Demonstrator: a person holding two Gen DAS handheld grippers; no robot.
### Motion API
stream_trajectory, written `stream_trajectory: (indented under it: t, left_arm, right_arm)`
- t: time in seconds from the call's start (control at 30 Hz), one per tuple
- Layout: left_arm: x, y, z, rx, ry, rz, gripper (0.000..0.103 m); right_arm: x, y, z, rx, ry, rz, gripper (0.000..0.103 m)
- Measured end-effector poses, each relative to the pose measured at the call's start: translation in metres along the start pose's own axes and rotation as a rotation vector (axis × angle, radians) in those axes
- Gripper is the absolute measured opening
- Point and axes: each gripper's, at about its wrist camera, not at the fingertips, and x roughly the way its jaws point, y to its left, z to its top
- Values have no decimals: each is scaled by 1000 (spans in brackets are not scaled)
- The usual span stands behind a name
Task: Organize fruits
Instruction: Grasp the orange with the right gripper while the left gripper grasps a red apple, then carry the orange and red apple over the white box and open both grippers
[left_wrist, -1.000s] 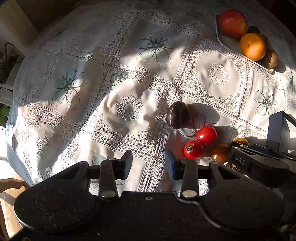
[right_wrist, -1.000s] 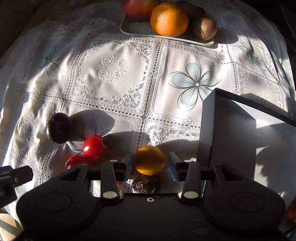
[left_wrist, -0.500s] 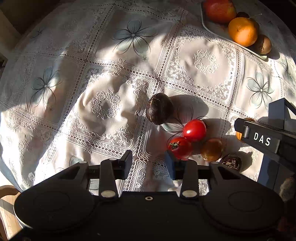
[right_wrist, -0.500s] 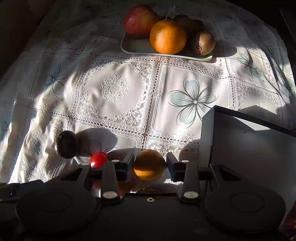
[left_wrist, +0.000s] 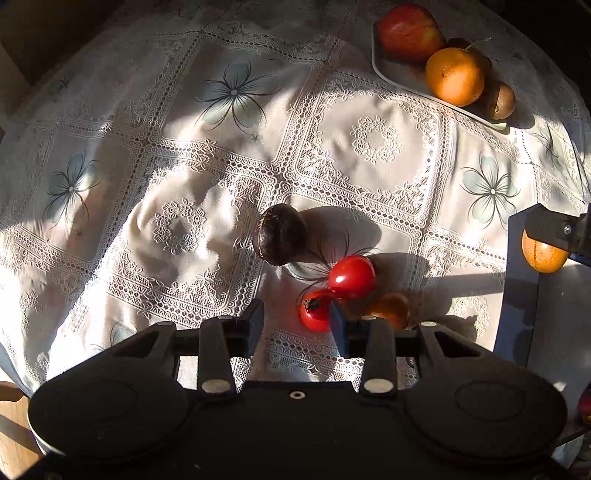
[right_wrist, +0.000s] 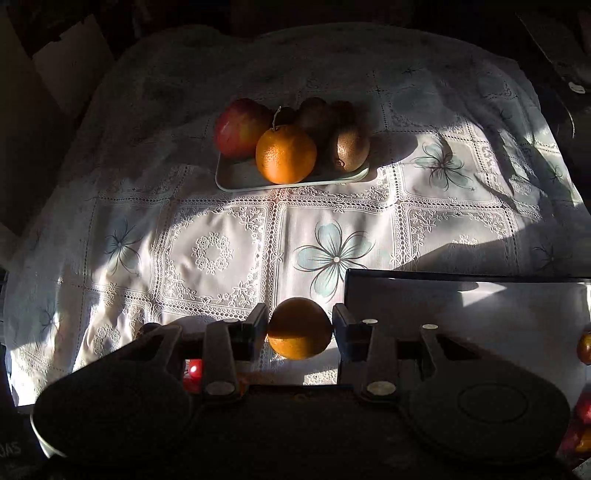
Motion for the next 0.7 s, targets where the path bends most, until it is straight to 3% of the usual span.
stream_trajectory:
  t: [0.37,0.47,0.5,0.7]
  left_arm:
    - [33,-19,-1,33,57,39,54]
    - [37,-21,-1,32,55,57,51]
    - [36,-21,-1,26,45,52,43]
    - [15,-25,-4,-17,4,127,41]
  right_arm:
    - [-3,-7,-2,5,6,-7,39]
    - [-3,-8,-4,-2,11,-17,39]
    - [-3,-8,-5,-6,15,-22,39]
    - [-12,-18,-7,1,18,-33,39]
